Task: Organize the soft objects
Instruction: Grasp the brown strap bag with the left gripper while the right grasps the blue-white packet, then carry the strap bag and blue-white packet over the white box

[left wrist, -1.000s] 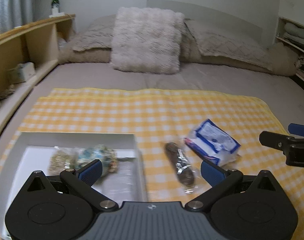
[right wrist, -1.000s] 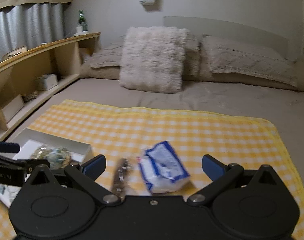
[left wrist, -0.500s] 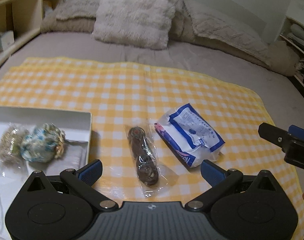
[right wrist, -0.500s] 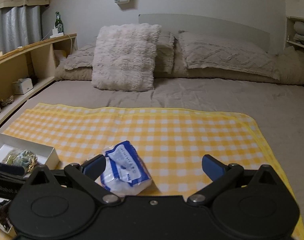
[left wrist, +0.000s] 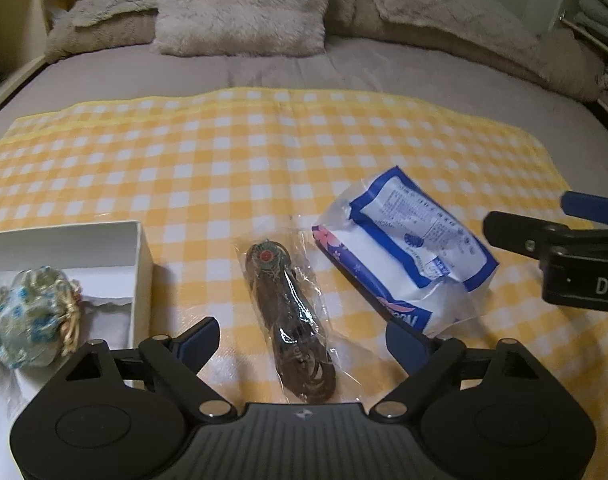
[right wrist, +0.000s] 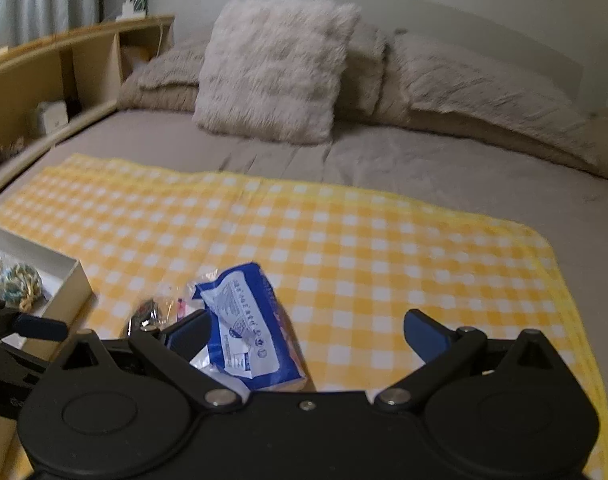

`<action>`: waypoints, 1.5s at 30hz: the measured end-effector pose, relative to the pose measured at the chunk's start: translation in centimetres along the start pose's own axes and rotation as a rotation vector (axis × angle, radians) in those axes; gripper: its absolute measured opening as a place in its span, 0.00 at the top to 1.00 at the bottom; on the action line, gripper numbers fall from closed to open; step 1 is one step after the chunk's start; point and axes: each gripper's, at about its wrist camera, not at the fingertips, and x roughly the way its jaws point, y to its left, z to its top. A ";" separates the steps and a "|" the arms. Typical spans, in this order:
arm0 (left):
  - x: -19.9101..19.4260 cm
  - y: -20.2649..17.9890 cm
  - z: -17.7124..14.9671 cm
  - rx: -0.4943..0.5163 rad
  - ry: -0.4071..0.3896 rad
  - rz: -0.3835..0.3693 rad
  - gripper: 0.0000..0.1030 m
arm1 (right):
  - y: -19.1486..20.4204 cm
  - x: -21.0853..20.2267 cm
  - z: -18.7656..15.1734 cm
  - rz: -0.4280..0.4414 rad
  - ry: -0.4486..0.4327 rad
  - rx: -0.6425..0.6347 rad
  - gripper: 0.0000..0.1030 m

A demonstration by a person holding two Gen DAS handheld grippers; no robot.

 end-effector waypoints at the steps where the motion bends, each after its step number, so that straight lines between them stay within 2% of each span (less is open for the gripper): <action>1: 0.4 0.0 0.0 0.006 0.006 0.000 0.14 | 0.0 0.7 0.1 0.014 0.015 -0.002 0.02; 5: 2.1 -0.2 0.2 0.039 0.040 -0.002 0.18 | 0.1 3.1 0.1 0.049 0.062 0.006 0.13; 9: 3.5 -0.6 0.1 0.079 0.078 -0.008 0.19 | 0.2 4.9 -0.1 0.069 0.092 0.016 0.19; 13: 4.5 -0.4 0.0 0.073 0.095 -0.013 0.22 | 0.8 6.2 -0.4 0.091 0.117 0.012 0.29; 15: 4.6 -0.2 0.0 0.063 0.095 -0.011 0.31 | 1.2 6.6 -0.6 0.102 0.138 -0.007 0.37; 16: 4.6 -0.2 0.1 0.063 0.094 -0.005 0.38 | 1.4 6.7 -0.8 0.106 0.154 -0.020 0.49; 17: 4.6 -0.1 0.0 0.061 0.093 -0.003 0.40 | 1.7 6.7 -0.9 0.107 0.172 -0.034 0.61; 18: 4.6 -0.1 0.0 0.057 0.094 -0.001 0.45 | 1.9 6.6 -1.1 0.108 0.183 -0.049 0.61; 20: 4.4 0.0 0.0 0.048 0.098 0.002 0.52 | 2.2 6.1 -1.1 0.106 0.192 -0.079 0.69; 23: 3.8 0.5 -0.1 0.023 0.100 0.003 0.62 | 2.3 5.3 -1.3 0.100 0.213 -0.086 0.77; 27: 2.7 0.7 -0.6 0.030 0.093 0.000 0.66 | 2.5 4.0 -1.9 0.086 0.240 -0.113 0.81; 32: -0.2 0.5 -1.3 0.061 0.049 -0.012 0.67 | 2.2 2.0 -2.4 0.074 0.252 -0.073 0.85; 45: -6.2 -0.1 -1.3 0.119 -0.065 -0.008 0.67 | 0.8 -3.1 -2.7 0.018 0.186 0.024 0.86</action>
